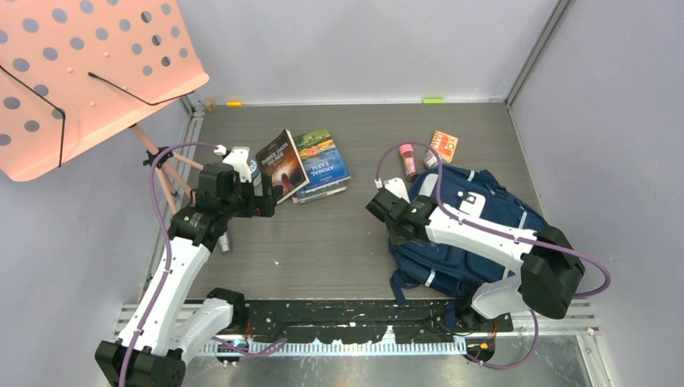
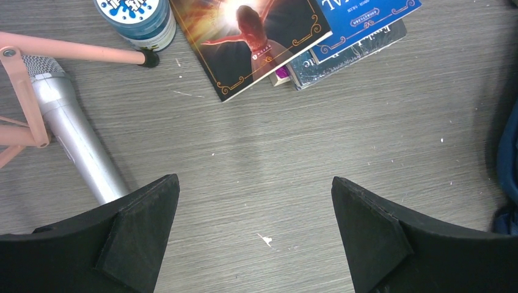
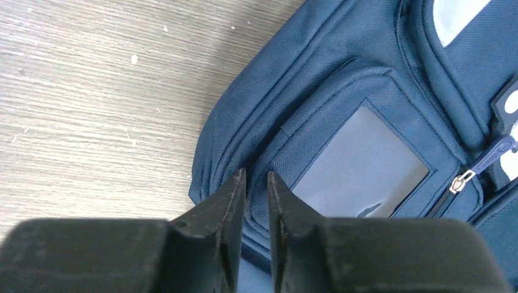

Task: Pack the student bag
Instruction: Move the student bag to the center of the board.

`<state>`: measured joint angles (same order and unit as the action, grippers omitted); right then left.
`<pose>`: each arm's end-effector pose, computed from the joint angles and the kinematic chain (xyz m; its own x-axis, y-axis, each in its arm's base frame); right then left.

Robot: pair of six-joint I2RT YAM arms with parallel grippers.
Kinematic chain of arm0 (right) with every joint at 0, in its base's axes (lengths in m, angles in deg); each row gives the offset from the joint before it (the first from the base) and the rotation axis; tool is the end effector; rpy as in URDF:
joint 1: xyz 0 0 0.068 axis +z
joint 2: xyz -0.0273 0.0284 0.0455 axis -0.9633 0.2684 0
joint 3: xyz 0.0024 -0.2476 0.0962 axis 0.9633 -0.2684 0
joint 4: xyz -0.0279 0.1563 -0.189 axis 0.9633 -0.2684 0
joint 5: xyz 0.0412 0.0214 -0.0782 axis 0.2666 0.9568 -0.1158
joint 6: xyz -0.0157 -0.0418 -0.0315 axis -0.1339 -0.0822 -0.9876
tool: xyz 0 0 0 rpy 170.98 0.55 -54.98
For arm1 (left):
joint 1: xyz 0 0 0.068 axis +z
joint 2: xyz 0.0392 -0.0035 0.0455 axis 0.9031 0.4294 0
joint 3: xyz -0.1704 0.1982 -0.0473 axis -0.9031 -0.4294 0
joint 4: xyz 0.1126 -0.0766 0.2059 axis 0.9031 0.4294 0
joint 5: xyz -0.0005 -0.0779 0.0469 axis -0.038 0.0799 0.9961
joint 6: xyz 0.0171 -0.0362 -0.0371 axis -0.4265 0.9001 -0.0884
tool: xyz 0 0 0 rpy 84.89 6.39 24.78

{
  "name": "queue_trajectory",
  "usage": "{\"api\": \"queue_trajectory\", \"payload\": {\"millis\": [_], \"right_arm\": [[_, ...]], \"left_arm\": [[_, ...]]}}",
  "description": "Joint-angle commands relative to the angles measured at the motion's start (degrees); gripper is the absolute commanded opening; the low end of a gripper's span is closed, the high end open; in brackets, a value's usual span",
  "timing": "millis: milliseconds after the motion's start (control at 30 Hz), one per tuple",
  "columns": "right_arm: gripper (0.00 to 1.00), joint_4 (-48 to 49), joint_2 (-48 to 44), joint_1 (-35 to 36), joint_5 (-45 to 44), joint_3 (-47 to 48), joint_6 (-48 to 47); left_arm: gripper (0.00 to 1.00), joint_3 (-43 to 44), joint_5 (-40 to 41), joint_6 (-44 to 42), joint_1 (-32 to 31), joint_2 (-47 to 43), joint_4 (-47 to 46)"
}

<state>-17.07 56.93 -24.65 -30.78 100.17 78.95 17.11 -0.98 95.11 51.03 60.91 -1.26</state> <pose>0.1669 0.1737 0.2245 -0.8208 -0.3106 -0.4794 -0.2482 0.9498 -0.1905 0.1663 -0.0408 0.3109 -0.6291 -0.0541 -0.7755 0.1250 0.9776 -0.1696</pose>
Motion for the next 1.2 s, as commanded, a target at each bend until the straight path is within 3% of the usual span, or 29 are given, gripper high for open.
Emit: {"api": "queue_trajectory", "payload": {"millis": [0,33,100,300,533,667,800,1000,1067,1100,1167], "right_arm": [[0.17,-1.69,0.82,1.73,-4.77,1.94,3.64],[0.08,-1.92,0.63,2.12,-4.70,2.21,3.96],[0.01,-3.35,-0.12,3.57,-4.68,3.54,5.22],[0.01,-11.43,-2.50,12.01,-7.35,11.74,9.04],[0.01,-11.37,0.66,22.12,-9.80,21.69,12.41],[0.01,-7.11,6.27,26.93,-10.14,26.78,12.08],[0.01,3.44,13.89,31.02,-5.80,31.38,9.81],[0.01,11.36,21.36,32.39,0.57,38.92,5.65],[0.15,12.11,21.84,32.40,1.21,40.39,4.33],[0.31,11.97,21.86,32.40,1.11,41.35,3.87],[0.52,11.17,21.31,32.35,-0.10,42.15,2.38]], "left_arm": [[0.99,0.40,0.54,-0.39,-0.26,-1.02,-1.67],[0.99,0.36,0.57,-0.37,-0.26,-1.17,-1.77],[0.99,0.34,0.45,-0.37,-0.26,-1.45,-1.76],[0.99,0.42,0.21,-0.19,-0.26,-2.35,-1.76],[0.99,0.51,-0.64,0.30,-0.61,-3.56,-2.02],[0.99,1.40,-2.29,2.54,-0.61,-5.26,-0.57],[0.99,-0.27,-1.91,5.52,-0.61,-9.02,0.82],[0.99,-2.50,-0.41,7.12,-0.61,-11.22,3.52],[0.99,-2.99,-0.28,7.00,-0.61,-10.99,4.00],[0.98,-3.11,-0.14,6.83,-0.61,-10.79,4.22],[0.98,-3.10,0.52,6.44,-0.61,-10.23,4.70]]}}
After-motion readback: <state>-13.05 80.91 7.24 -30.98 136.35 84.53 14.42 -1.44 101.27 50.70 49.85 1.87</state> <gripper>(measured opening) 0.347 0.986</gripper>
